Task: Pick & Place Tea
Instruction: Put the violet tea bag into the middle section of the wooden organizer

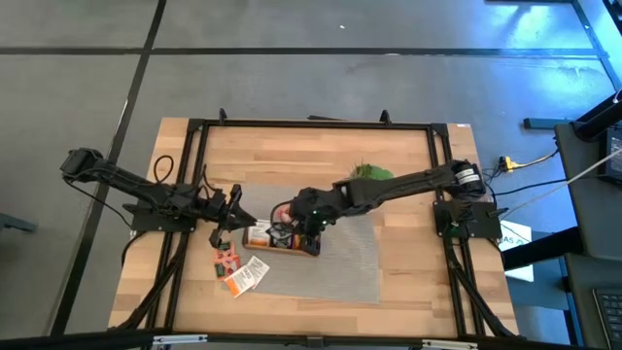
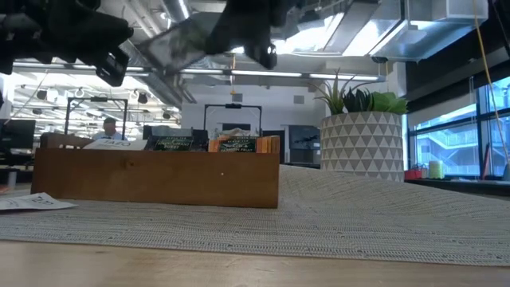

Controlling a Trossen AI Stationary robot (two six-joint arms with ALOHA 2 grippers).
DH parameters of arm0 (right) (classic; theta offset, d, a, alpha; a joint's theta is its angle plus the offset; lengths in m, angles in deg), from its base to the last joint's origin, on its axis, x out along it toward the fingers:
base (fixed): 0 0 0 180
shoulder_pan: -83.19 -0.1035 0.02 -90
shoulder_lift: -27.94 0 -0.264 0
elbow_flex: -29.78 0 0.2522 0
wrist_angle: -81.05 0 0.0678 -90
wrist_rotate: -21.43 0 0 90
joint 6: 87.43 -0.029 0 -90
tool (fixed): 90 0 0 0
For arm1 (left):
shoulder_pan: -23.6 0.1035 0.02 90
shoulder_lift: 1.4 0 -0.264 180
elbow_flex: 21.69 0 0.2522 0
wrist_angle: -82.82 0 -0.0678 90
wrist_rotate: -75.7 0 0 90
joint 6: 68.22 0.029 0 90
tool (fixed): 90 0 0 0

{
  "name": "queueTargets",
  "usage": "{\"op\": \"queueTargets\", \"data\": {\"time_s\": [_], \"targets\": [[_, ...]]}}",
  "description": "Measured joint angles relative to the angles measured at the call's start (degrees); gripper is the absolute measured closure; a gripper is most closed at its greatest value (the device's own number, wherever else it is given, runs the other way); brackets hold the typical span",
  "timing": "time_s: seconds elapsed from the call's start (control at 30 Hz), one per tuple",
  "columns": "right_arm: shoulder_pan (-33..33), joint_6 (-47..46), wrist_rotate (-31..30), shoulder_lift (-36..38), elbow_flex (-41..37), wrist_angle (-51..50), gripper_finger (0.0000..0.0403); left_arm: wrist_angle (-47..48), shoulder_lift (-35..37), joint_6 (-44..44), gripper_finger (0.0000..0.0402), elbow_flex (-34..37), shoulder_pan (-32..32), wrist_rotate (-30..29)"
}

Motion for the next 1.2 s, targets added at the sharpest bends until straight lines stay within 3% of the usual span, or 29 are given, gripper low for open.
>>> {"op": "queueTargets", "data": {"time_s": [0.4,0.6,1.0,1.2], "targets": [[0.1,4.0,-1.0,-6.4,0.0,-0.8,0.0398,3.0,0.1,0.1,0.0364,0.0,0.0,-0.5],[0.1,6.8,-5.7,-6.3,0.0,-2.8,0.0396,4.3,0.1,0.1,0.0362,0.0,0.0,-1.5],[0.1,8.6,-6.0,-6.3,0.0,-5.5,0.0393,5.9,0.1,0.1,0.0361,0.0,0.0,-2.8],[0.2,11.6,-6.0,-6.3,0.0,-5.4,0.0361,5.9,0.1,0.1,0.0363,0.0,0.0,-2.8]]}}
